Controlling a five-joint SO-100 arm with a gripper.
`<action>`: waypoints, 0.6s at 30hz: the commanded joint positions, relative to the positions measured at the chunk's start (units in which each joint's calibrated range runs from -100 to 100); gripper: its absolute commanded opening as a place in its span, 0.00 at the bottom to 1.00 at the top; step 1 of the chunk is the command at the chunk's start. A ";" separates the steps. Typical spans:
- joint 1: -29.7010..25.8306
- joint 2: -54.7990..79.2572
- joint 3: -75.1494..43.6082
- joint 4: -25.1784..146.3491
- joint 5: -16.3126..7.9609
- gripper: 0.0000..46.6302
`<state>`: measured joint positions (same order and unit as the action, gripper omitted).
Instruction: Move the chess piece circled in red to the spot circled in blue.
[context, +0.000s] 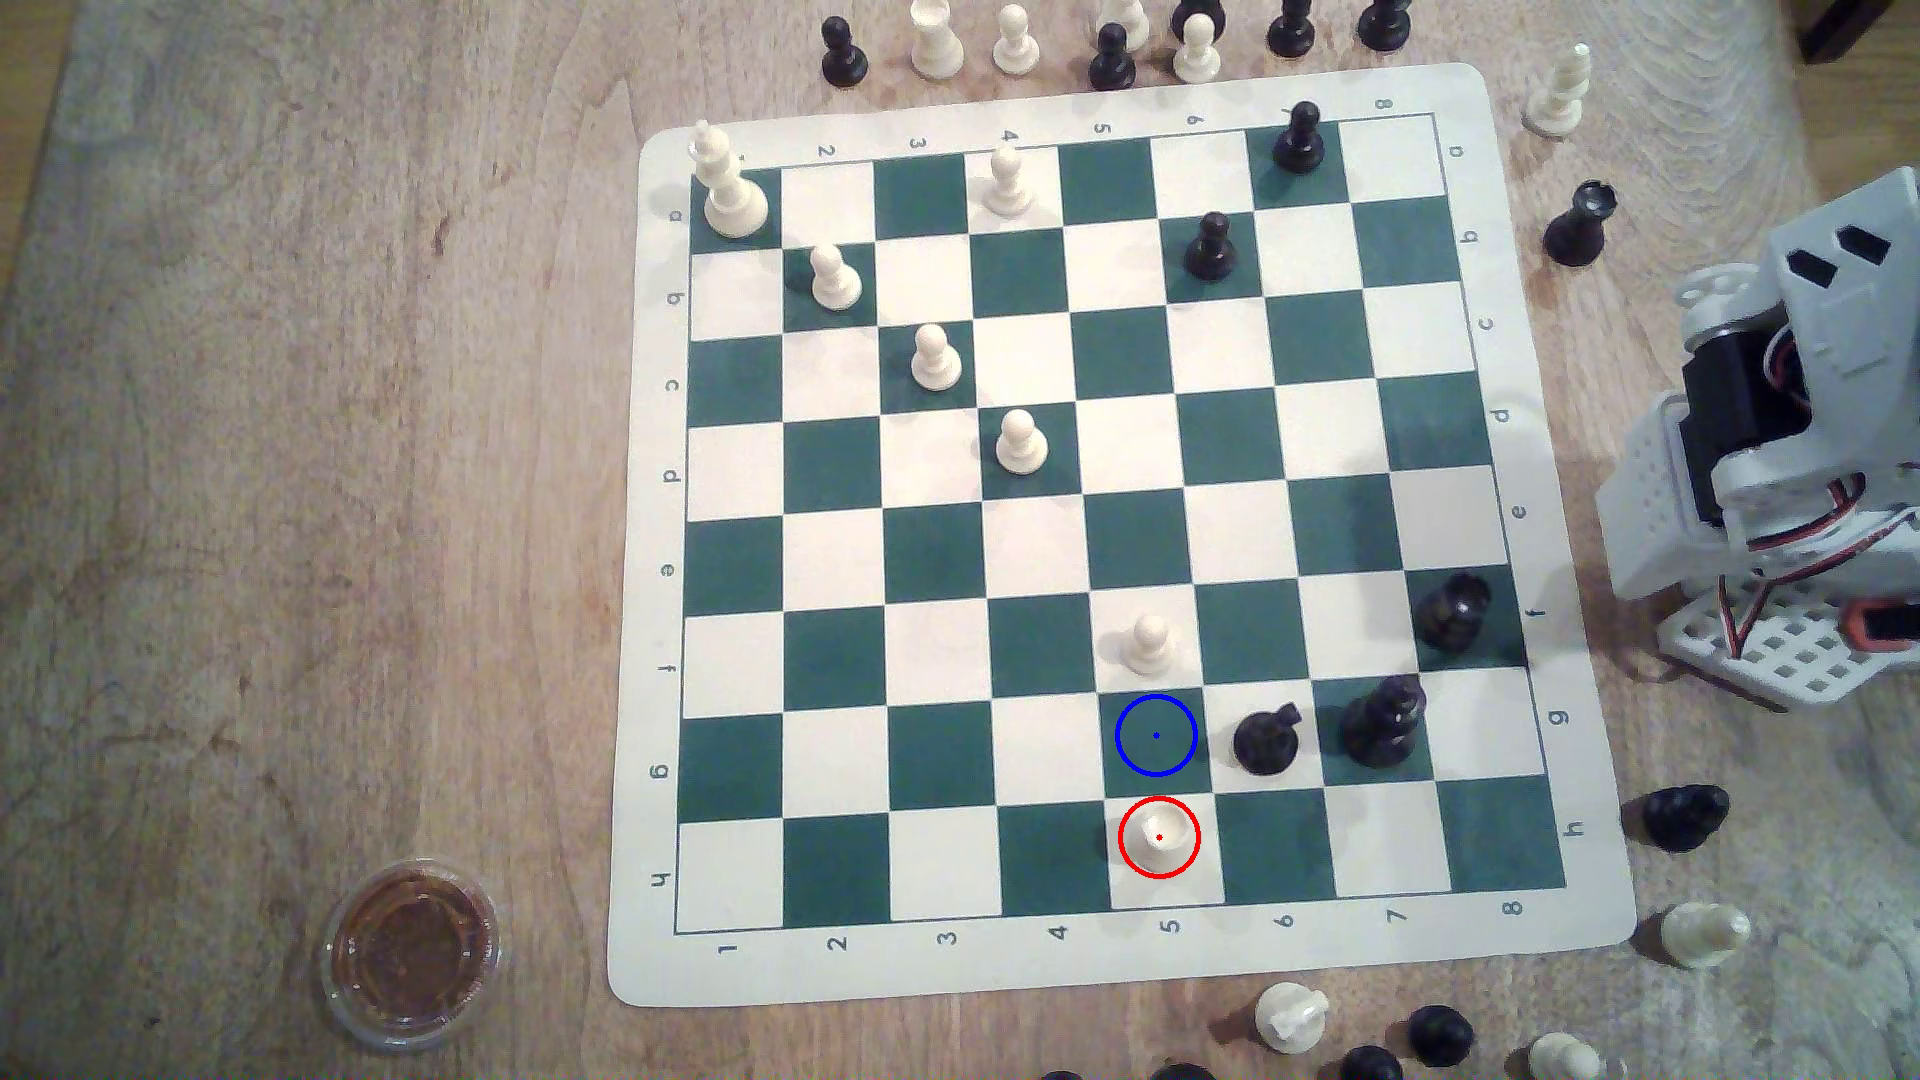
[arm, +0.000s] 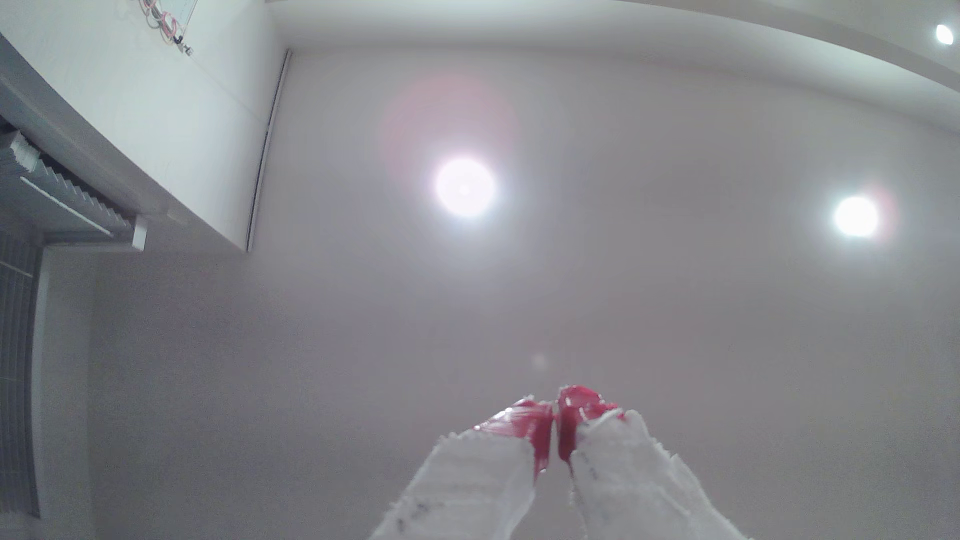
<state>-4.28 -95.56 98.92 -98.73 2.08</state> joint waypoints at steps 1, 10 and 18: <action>-0.38 -0.20 1.08 -0.62 0.24 0.00; 0.33 -0.20 -1.18 23.05 0.24 0.00; 0.01 -0.20 -7.08 57.86 -0.10 0.00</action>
<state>-3.47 -95.56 97.38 -56.89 2.08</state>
